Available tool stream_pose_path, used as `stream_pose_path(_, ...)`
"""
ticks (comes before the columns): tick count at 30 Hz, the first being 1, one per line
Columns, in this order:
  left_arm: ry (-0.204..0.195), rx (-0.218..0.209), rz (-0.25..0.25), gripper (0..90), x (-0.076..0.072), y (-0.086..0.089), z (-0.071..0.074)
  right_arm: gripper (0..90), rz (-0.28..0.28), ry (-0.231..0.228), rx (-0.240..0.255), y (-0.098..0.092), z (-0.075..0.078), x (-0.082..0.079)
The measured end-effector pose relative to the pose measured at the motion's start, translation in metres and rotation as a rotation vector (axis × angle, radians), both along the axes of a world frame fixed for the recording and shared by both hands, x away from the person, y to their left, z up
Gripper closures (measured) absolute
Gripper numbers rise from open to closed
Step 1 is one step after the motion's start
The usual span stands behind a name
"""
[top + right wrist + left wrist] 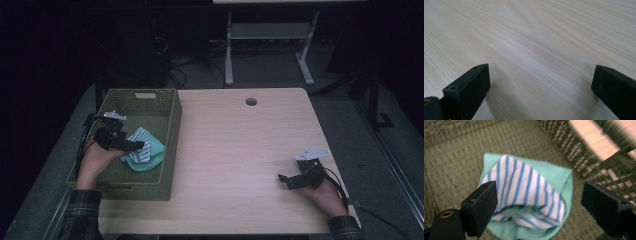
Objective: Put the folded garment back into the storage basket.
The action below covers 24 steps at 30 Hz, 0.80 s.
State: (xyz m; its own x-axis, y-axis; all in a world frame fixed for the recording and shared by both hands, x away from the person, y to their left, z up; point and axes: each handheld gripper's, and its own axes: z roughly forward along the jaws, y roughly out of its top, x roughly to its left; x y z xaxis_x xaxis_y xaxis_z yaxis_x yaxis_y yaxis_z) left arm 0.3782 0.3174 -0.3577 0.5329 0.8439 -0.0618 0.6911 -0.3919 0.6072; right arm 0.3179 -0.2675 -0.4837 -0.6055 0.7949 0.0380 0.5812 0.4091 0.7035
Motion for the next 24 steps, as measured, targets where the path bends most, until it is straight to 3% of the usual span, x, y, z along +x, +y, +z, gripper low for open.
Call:
stream_pose_path(12,-0.044,-0.056,-0.086,13.5,-0.004,-0.040,0.025,1.7,0.001,0.000,0.000,0.000,0.000,0.000)
stream_pose_path(24,-0.075,-0.089,-0.163,13.9,-0.005,-0.088,0.034,1.7,0.000,-0.001,0.000,0.000,0.000,0.000)
